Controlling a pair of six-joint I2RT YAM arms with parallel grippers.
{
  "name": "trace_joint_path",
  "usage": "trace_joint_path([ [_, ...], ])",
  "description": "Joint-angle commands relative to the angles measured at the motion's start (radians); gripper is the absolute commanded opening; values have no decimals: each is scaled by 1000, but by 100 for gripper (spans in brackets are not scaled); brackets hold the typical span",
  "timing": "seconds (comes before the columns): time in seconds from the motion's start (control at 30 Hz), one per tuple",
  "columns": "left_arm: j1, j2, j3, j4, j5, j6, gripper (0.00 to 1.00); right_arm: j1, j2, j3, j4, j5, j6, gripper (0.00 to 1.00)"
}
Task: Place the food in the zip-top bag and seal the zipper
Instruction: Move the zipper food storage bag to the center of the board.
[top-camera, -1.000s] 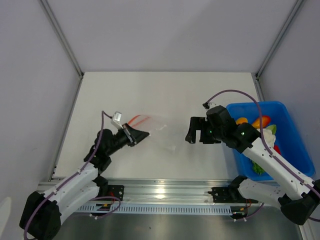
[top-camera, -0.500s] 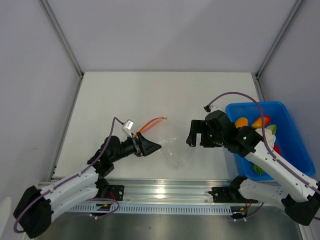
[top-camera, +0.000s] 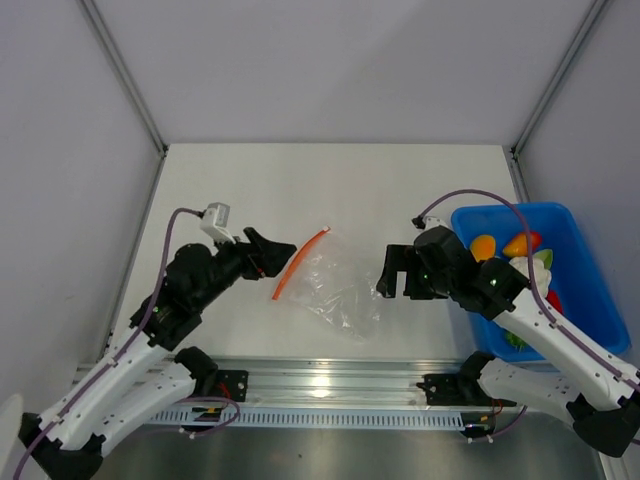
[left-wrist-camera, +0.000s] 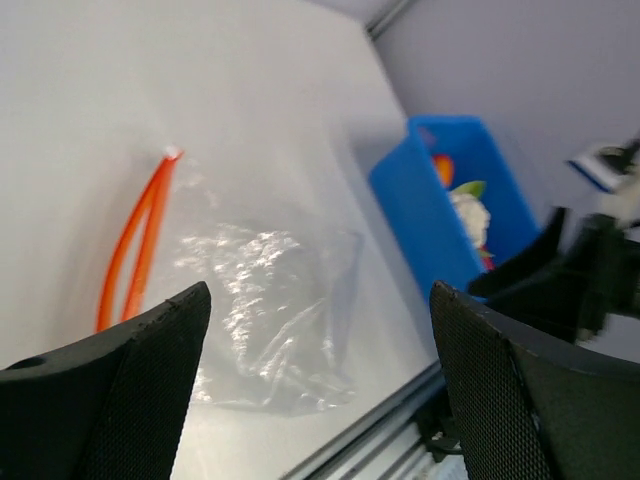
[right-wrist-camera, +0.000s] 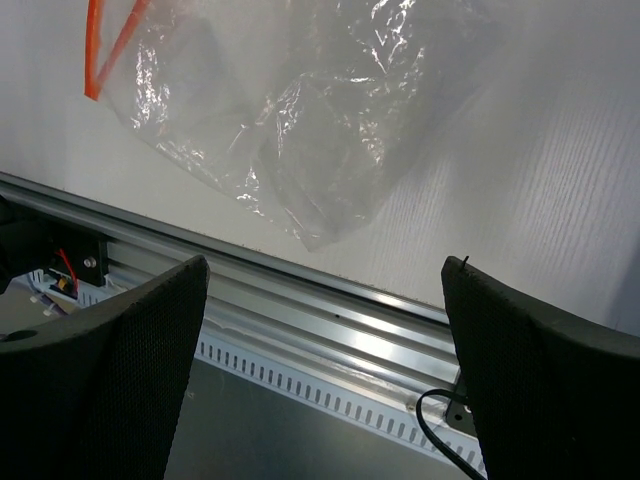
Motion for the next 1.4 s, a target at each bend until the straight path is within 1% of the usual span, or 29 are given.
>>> trace_joint_path([
  [0.0, 108, 144, 49, -115, 46, 76, 90, 6, -32, -1, -18, 15, 9, 99],
  [0.07, 168, 201, 54, -68, 146, 79, 82, 6, -47, -6, -32, 19, 4, 99],
  [0.1, 218, 248, 51, -38, 185, 79, 79, 6, -53, -10, -36, 21, 3, 99],
  [0.13, 237, 267, 34, -3, 243, 77, 78, 6, -64, -16, -40, 21, 0, 99],
  [0.17, 255, 287, 34, 47, 260, 76, 76, 6, -68, -20, -44, 21, -5, 99],
  [0.2, 283, 307, 36, 66, 271, 83, 76, 6, -74, -21, -47, 21, -6, 99],
  [0.27, 303, 379, 60, 112, 315, 106, 76, 6, -88, -26, -53, 21, -5, 99],
  [0.33, 337, 451, 95, 127, 385, 113, 78, 6, -99, -30, -49, 21, -2, 99],
  [0.37, 341, 520, 117, 134, 445, 114, 79, 6, -105, -38, -43, 16, 0, 99],
  [0.43, 343, 589, 143, 158, 502, 120, 79, 6, -108, -46, -37, 12, 1, 99],
  [0.47, 343, 649, 154, 167, 548, 116, 78, 6, -108, -53, -33, 10, 1, 99],
  [0.5, 343, 673, 149, 205, 573, 110, 78, 6, -108, -56, -30, 8, 0, 99],
  [0.53, 345, 693, 146, 209, 587, 104, 78, 6, -107, -61, -30, 5, -2, 99],
  [0.57, 345, 716, 146, 209, 561, 106, 77, 6, -105, -63, -29, 4, -3, 100],
  [0.67, 370, 715, 110, 203, 484, 97, 73, 7, -98, -70, -32, 1, -11, 99],
  [0.7, 380, 711, 93, 209, 479, 84, 70, 6, -97, -72, -32, 2, -16, 99],
  [0.73, 390, 707, 68, 259, 481, 56, 68, 6, -101, -75, -29, 1, -17, 99],
  [0.83, 427, 712, 27, 279, 481, 19, 62, 6, -96, -81, -18, 1, -20, 99],
  [0.87, 444, 718, 25, 279, 476, 13, 57, 6, -93, -82, -15, 1, -22, 99],
  [1.0, 464, 738, -9, 272, 449, -1, 51, 7, -82, -90, -4, -13, -23, 99],
  [1.07, 469, 756, -1, 223, 440, -1, 49, 6, -82, -98, 0, -10, -25, 99],
  [1.13, 473, 766, -6, 189, 415, -19, 48, 6, -81, -101, 2, -8, -25, 99],
  [1.2, 476, 767, -33, 187, 406, -35, 51, 6, -82, -101, 2, -13, -22, 100],
  [1.37, 476, 853, -15, 114, 430, -35, 54, 6, -90, -96, 6, -16, -22, 99],
])
